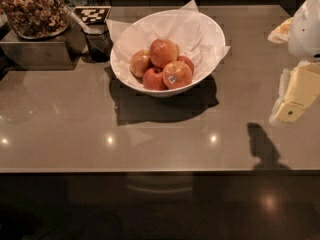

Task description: Pick apple from white bowl

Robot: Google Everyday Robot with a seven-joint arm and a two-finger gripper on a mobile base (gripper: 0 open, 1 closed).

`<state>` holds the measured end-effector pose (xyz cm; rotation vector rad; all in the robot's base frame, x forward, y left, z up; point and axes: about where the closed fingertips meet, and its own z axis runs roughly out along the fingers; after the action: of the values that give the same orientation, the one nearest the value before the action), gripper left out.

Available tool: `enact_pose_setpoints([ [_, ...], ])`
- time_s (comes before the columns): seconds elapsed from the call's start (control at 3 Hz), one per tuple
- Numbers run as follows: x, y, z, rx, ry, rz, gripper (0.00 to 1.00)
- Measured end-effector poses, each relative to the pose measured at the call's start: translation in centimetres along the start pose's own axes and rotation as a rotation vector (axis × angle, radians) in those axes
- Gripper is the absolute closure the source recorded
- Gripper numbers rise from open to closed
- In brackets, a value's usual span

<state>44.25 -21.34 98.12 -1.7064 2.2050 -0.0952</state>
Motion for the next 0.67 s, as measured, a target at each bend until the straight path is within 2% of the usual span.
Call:
enact_pose_setpoints([
  [0.33,-2.3,-2.8,-1.1,0.051,-0.14,0.008,0.0],
  [0.67,-6.1,-6.9,-2.8,0.076,-0.287,0.04,0.0],
])
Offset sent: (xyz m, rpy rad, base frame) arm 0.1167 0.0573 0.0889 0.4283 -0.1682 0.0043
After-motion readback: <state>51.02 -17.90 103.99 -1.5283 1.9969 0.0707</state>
